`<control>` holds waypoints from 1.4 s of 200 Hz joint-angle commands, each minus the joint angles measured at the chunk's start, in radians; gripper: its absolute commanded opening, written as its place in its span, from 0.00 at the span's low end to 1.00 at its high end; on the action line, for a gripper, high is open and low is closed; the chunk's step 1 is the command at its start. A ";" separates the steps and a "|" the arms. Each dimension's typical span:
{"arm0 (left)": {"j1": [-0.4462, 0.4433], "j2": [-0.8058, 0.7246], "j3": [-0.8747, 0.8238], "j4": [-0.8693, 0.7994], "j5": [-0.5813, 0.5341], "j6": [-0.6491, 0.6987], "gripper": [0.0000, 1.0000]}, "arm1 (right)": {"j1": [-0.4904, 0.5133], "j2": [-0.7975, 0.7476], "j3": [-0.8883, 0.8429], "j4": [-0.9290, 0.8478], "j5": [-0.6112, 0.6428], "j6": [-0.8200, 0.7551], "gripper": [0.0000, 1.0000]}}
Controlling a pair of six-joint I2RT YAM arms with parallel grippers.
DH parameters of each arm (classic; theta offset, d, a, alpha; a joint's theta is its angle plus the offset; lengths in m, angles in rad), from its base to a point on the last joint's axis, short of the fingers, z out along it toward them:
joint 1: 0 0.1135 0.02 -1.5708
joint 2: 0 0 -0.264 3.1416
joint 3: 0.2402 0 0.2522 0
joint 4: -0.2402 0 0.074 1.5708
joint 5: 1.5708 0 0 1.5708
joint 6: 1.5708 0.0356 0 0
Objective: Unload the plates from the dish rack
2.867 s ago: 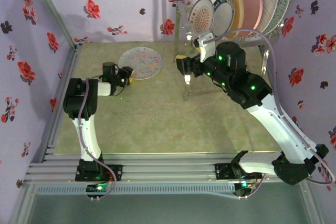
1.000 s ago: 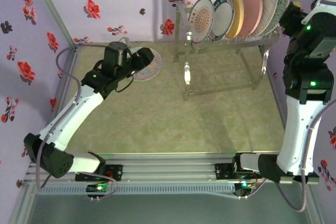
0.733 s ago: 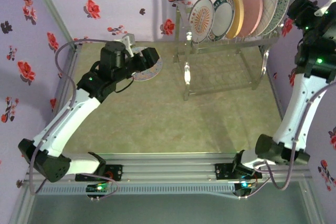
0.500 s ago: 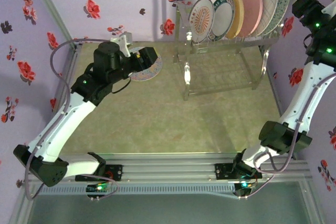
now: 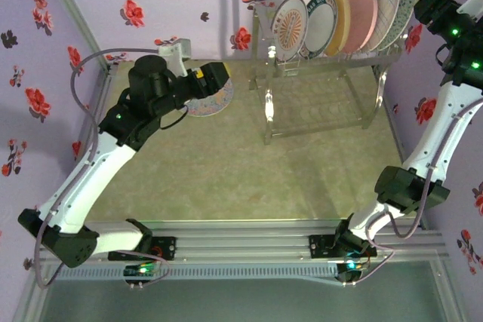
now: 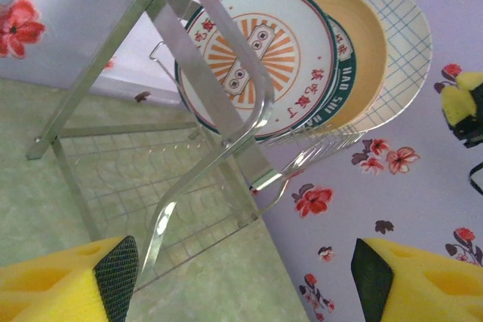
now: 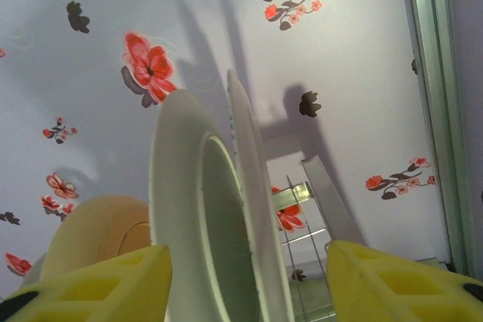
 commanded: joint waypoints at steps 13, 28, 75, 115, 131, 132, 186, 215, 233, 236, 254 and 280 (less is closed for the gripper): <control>-0.012 0.015 0.045 0.036 0.023 0.023 0.77 | 0.023 0.046 0.044 -0.050 -0.012 -0.069 0.55; -0.016 0.014 0.058 0.043 0.025 0.033 0.77 | 0.032 0.061 0.058 -0.057 -0.005 -0.085 0.55; -0.043 -0.005 0.065 0.179 0.046 0.072 0.77 | 0.063 0.121 0.106 -0.084 0.005 -0.136 0.49; -0.073 -0.004 0.095 0.288 0.048 0.120 0.81 | 0.090 0.152 0.128 -0.107 0.019 -0.174 0.39; -0.088 0.009 0.130 0.300 0.048 0.151 0.82 | 0.095 0.160 0.137 -0.113 0.026 -0.186 0.37; -0.089 0.010 0.133 0.301 0.048 0.153 0.82 | 0.096 0.161 0.138 -0.114 0.027 -0.185 0.37; -0.125 0.059 0.212 0.307 0.048 0.196 0.85 | 0.104 0.179 0.146 -0.110 0.022 -0.188 0.29; -0.130 0.070 0.221 0.305 0.049 0.196 0.86 | 0.114 0.191 0.151 -0.108 0.013 -0.192 0.23; -0.131 0.071 0.223 0.303 0.049 0.196 0.86 | 0.127 0.196 0.161 -0.116 0.017 -0.205 0.17; -0.131 0.072 0.223 0.302 0.049 0.197 0.86 | 0.128 0.196 0.163 -0.118 0.019 -0.208 0.16; -0.131 0.073 0.222 0.297 0.049 0.198 0.86 | 0.141 0.196 0.174 -0.134 0.038 -0.228 0.11; -0.130 0.074 0.216 0.298 0.049 0.194 0.86 | 0.157 0.189 0.185 -0.148 0.070 -0.237 0.04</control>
